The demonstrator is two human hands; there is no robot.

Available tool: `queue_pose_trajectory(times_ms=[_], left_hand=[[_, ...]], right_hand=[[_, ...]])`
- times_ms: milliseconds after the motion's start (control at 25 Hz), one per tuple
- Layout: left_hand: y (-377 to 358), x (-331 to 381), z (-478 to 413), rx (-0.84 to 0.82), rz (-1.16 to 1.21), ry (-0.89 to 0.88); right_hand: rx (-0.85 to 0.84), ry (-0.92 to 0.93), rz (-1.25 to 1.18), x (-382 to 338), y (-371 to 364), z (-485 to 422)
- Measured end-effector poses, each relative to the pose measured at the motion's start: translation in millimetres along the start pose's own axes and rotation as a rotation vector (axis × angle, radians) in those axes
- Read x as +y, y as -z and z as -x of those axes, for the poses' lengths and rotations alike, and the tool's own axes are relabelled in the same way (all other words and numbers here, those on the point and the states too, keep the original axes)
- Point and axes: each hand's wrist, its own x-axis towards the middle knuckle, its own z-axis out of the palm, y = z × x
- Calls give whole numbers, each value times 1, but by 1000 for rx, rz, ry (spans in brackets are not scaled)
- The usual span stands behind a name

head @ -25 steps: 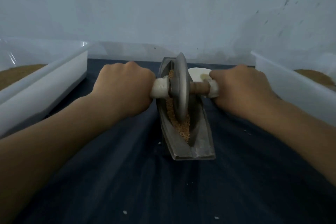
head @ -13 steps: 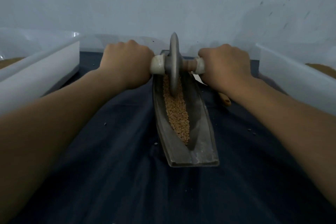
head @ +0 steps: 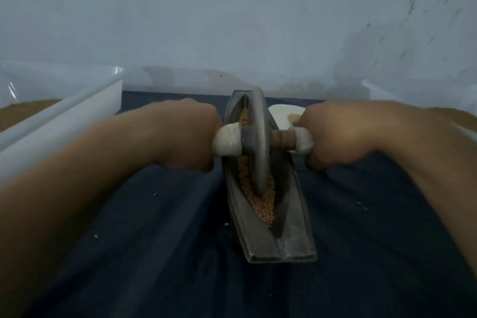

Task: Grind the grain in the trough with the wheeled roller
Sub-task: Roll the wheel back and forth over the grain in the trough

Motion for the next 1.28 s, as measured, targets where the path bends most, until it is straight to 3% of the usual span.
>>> queue_pose_trajectory(times_ms=[80, 160, 200, 320, 400, 480, 720, 880, 1000, 1200, 1280], left_hand=[[-2, -4, -3, 23, -30, -14], [-11, -4, -11, 192, -97, 29], [-20, -3, -16, 346, -164, 73], [-42, 2, -21, 685, -232, 159], [-43, 3, -23, 754, -264, 153], [-35, 4, -23, 712, -284, 151], [-18, 5, 17, 359, -121, 62], [-18, 3, 24, 268, -65, 50], [-22, -8, -10, 328, -57, 107], [-44, -13, -47, 679, -205, 183], [-43, -14, -47, 655, -170, 178]], right_hand=[[-28, -11, 20, 2, 5, 1], [34, -45, 7, 5, 4, -8], [139, -64, 18, 6, -2, -16], [691, -131, 177, 3, -34, -40], [813, -142, 157, 3, -42, -46], [716, -118, 91, 7, -36, -41], [93, -2, -21, 0, -3, 17], [-11, 18, 15, -2, 7, 23], [40, -33, 6, 1, 7, -16], [674, -118, 141, 8, -21, -54], [616, -95, 114, 9, -19, -53]])
